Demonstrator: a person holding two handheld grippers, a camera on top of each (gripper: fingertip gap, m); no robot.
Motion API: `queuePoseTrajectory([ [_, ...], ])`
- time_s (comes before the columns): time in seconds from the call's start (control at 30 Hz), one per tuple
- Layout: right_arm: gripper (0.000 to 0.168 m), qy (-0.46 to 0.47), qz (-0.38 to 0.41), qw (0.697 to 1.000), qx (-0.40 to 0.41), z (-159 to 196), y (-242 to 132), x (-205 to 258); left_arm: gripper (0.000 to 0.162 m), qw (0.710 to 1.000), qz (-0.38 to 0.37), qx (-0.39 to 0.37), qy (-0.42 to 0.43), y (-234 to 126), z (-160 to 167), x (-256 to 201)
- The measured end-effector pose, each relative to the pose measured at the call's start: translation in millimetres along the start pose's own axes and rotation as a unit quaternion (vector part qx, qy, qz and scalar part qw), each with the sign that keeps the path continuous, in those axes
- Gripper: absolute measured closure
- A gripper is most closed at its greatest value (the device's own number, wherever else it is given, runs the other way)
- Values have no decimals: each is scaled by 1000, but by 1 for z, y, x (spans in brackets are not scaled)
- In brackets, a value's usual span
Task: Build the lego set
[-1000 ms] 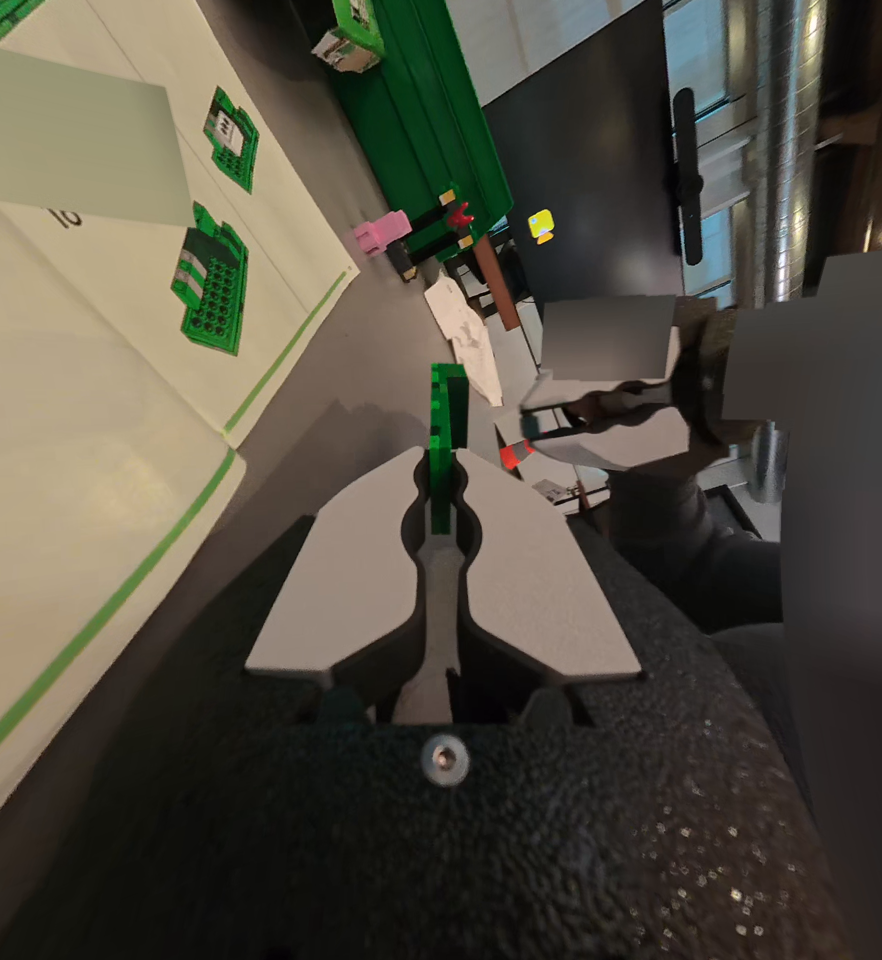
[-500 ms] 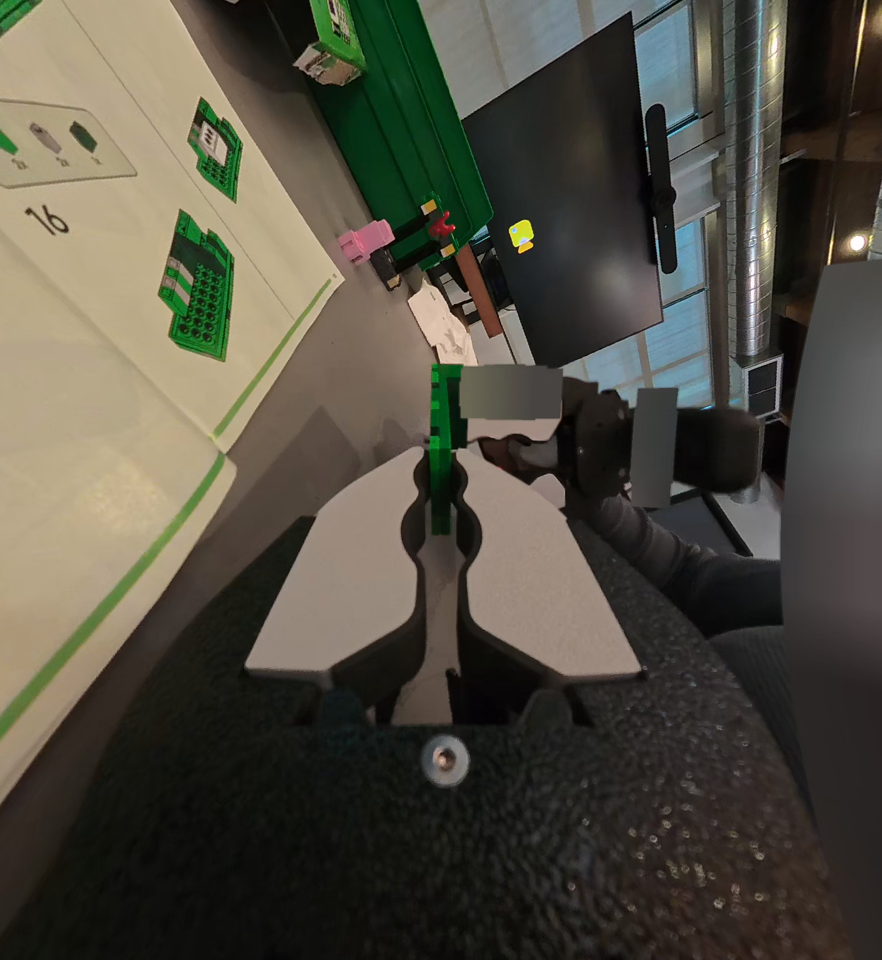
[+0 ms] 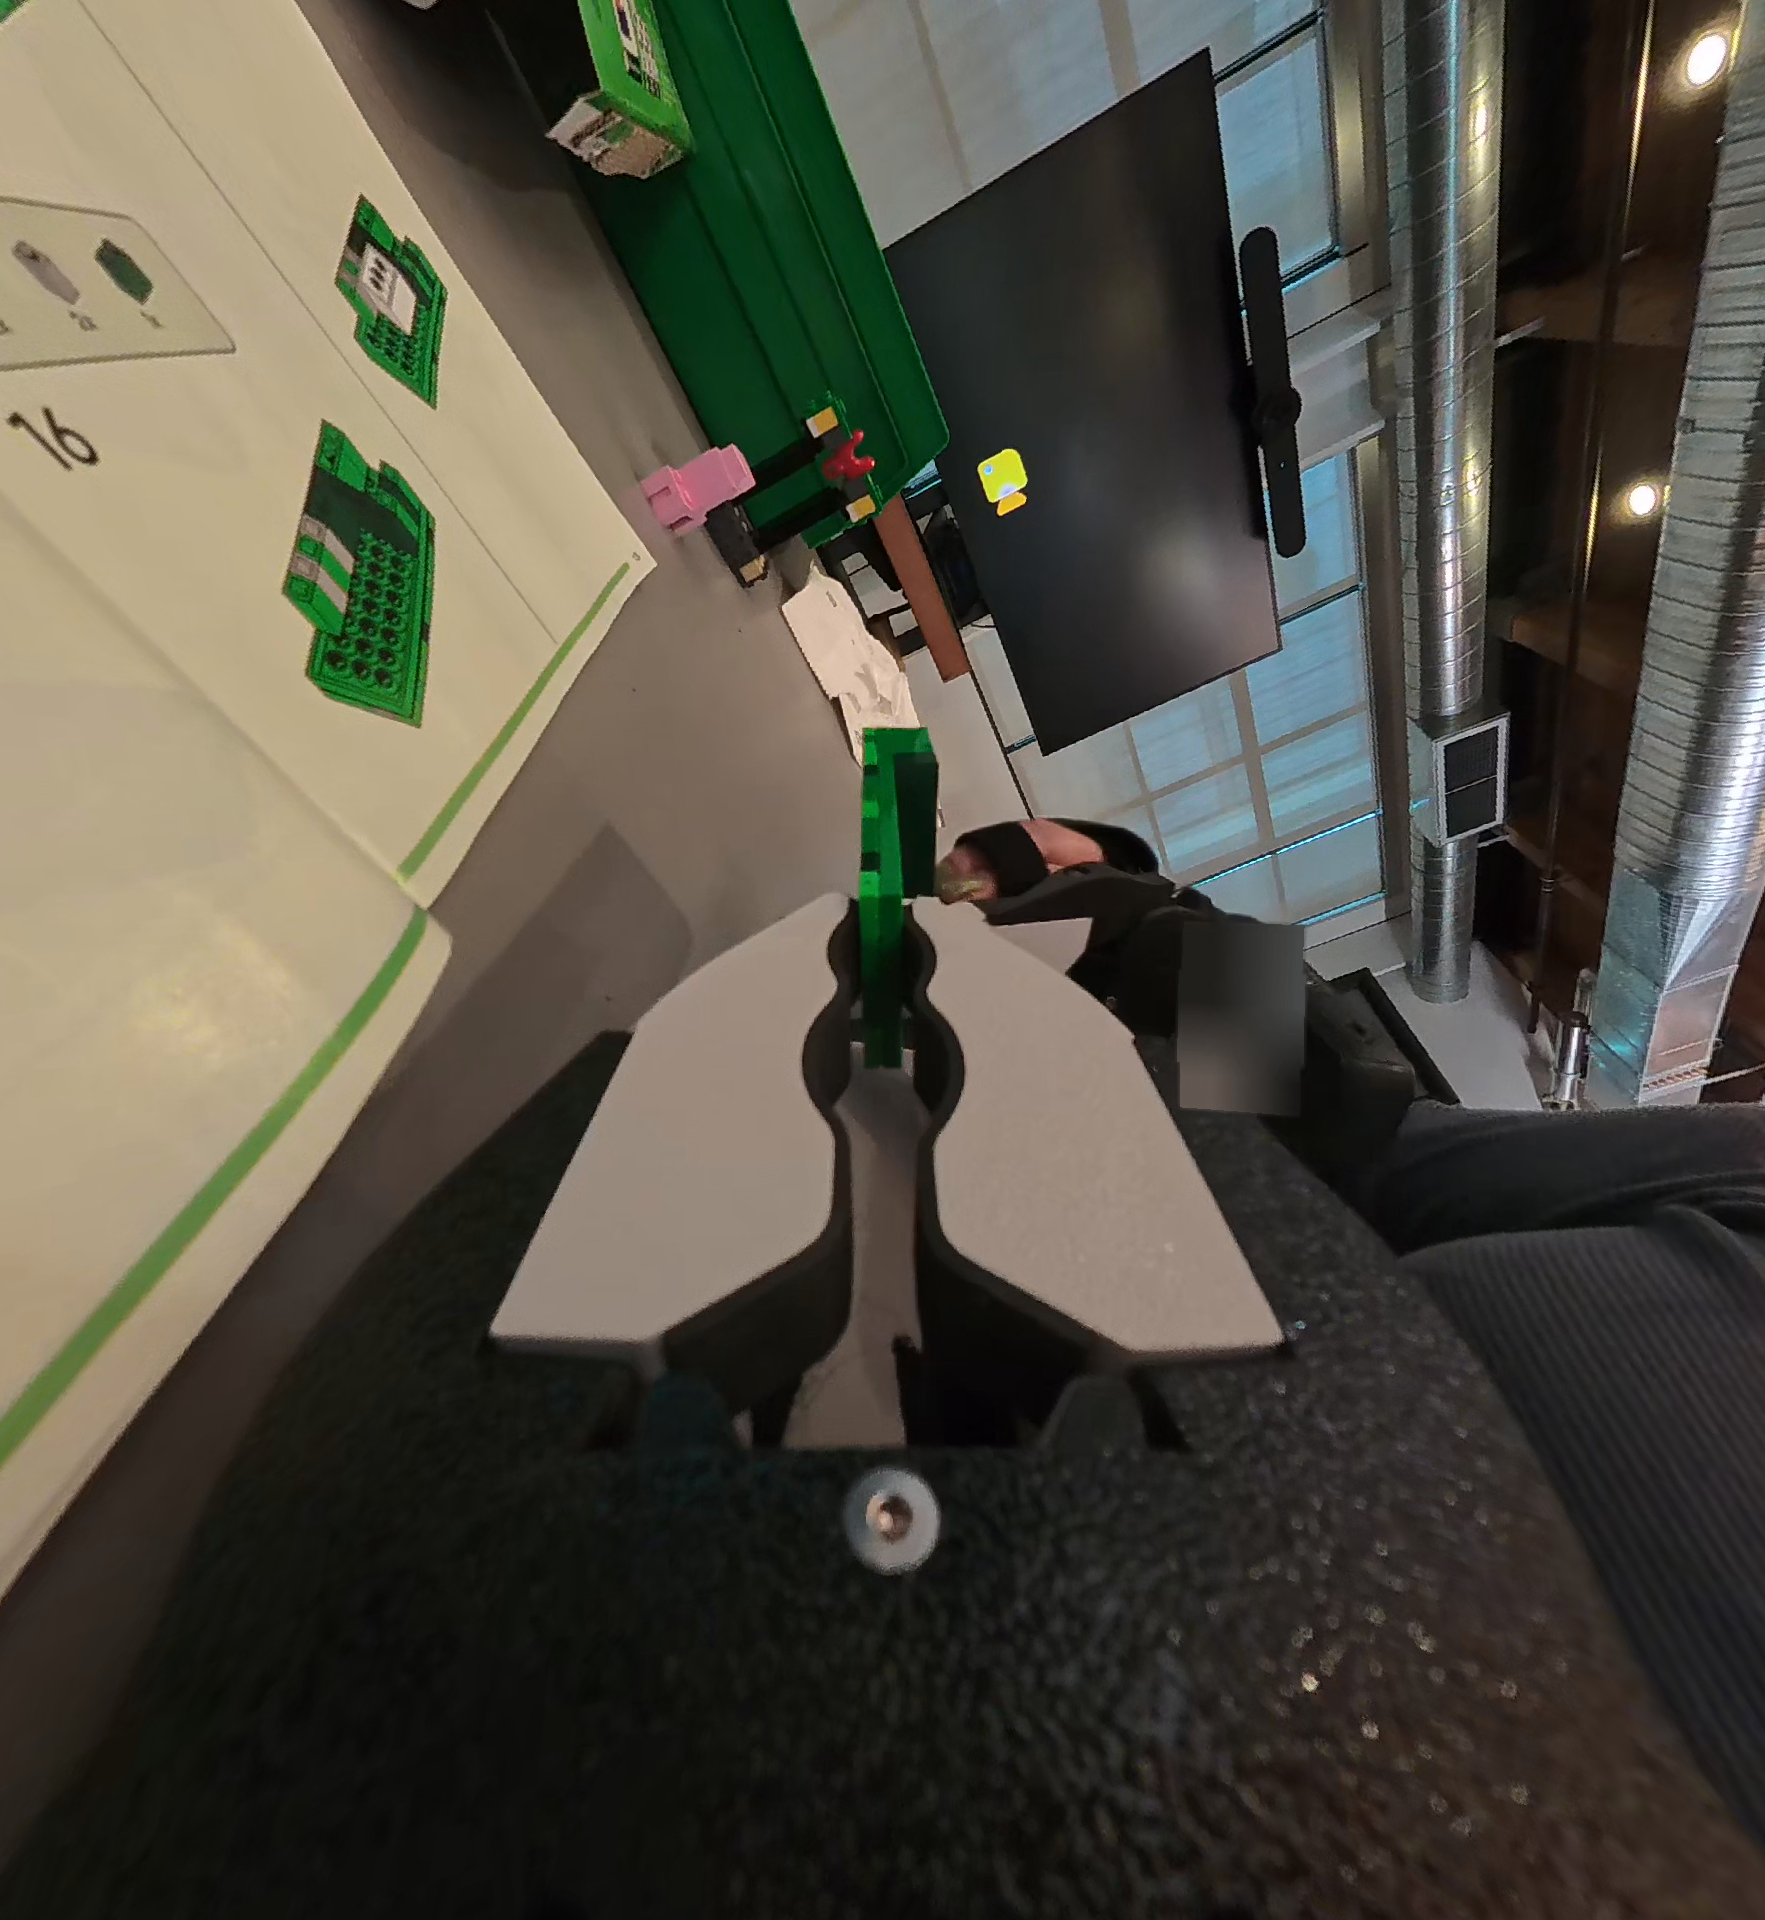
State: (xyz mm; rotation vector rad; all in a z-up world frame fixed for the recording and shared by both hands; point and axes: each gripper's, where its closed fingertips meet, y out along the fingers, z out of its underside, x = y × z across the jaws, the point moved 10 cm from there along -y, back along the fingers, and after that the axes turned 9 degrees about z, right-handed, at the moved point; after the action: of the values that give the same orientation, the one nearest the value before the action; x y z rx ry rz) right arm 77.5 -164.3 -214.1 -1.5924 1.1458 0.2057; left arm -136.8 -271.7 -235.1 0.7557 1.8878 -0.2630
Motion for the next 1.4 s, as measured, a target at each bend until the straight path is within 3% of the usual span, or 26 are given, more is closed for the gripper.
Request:
queuePoseTrajectory([
  [0.2,151,-18,-24,1000,1,-2,8,-10,157,1000,7,0,-1,0,0,0],
  [0.37,160,28,-74,997,23,0,14,-20,156,1000,10,0,-2,0,0,0],
  [0.53,160,141,-105,984,23,4,19,-28,157,1000,14,-1,-3,-1,0,-1],
  [0.8,160,309,-169,936,22,16,26,-39,157,1000,22,-4,-6,-1,0,0],
  [1.4,158,264,-124,956,-4,12,24,-27,156,1000,27,-1,-8,-1,0,0],
])
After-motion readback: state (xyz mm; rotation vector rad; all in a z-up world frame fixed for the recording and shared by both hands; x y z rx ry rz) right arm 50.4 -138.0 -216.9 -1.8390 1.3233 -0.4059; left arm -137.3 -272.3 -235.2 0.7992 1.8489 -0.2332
